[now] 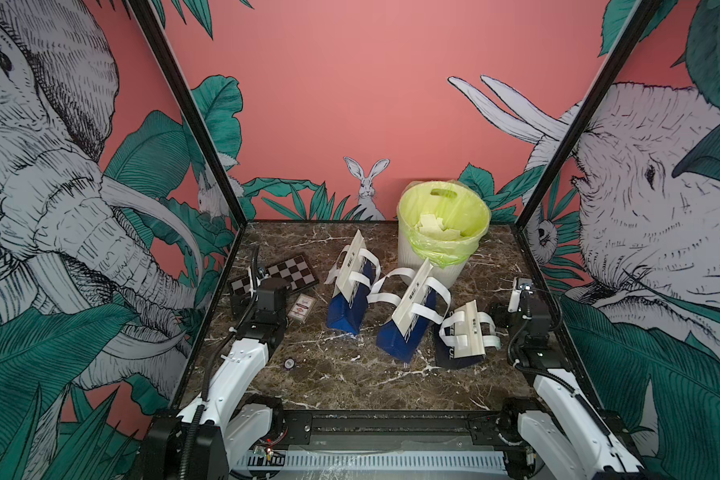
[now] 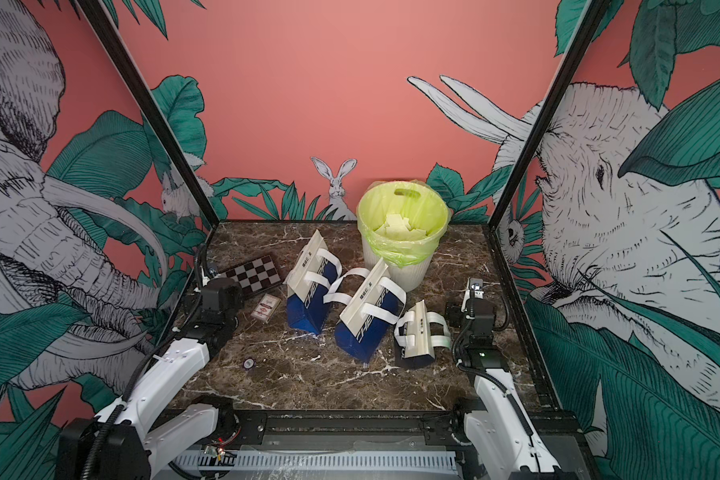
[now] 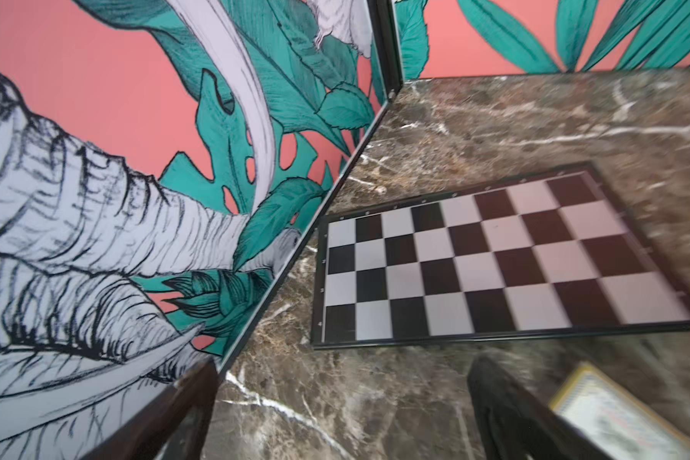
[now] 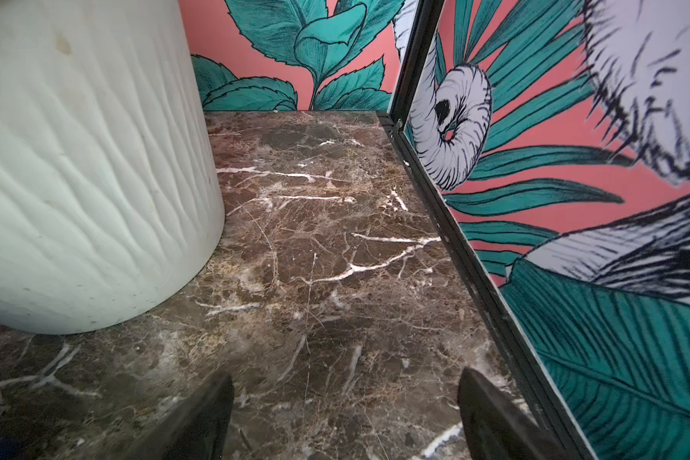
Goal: Shred takeout receipts and throw away
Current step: Reset both arms
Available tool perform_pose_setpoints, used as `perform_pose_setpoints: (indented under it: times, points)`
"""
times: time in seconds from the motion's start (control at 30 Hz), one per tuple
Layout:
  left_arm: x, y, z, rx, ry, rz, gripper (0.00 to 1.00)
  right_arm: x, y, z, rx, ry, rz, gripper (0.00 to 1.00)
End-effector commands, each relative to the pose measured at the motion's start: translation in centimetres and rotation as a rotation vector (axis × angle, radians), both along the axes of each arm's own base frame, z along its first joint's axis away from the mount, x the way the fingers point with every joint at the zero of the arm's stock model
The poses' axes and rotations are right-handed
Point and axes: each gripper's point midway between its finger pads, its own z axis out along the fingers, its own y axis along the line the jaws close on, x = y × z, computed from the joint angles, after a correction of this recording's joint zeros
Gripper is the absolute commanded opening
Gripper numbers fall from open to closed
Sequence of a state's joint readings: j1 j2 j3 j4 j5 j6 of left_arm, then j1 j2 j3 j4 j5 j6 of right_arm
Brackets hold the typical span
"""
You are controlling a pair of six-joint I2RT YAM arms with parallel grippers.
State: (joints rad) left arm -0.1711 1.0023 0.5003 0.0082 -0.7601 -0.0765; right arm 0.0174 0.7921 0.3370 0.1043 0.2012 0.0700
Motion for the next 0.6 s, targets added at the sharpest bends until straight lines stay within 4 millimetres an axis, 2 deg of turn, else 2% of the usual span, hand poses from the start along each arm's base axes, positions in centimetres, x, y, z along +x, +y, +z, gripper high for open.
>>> perform_pose_setpoints:
  times: [0.0, 0.13, 0.2, 0.3, 0.5, 0.57]
  points:
    - [0.0, 0.9, 1.0, 0.035, -0.113, 0.041, 0.99, 1.1, 0.2, 0.2, 0.038, -0.095, 0.006, 0.87]
    - [0.6, -0.8, -1.6, 0.030, -0.117, -0.100, 0.99, 1.9, 0.7, -1.7, 0.051, -0.123, 0.034, 0.87]
    - [1.0, -1.3, -2.3, 0.038, -0.135, -0.142, 0.99, 2.7, 1.0, -2.5, 0.037, -0.107, 0.055, 0.87]
    - [2.0, -1.8, -2.8, 0.026, -0.158, -0.171, 0.99, 4.6, 1.2, -2.5, 0.001, -0.086, 0.083, 0.87]
    - [5.4, -4.9, -2.9, -0.008, -0.207, -0.342, 0.99, 8.1, 1.4, -2.4, -0.014, -0.099, 0.103, 0.88]
    - [6.5, -5.8, -3.2, -0.020, -0.209, -0.389, 1.00, 8.9, 1.8, -3.3, -0.003, -0.098, 0.119, 0.89]
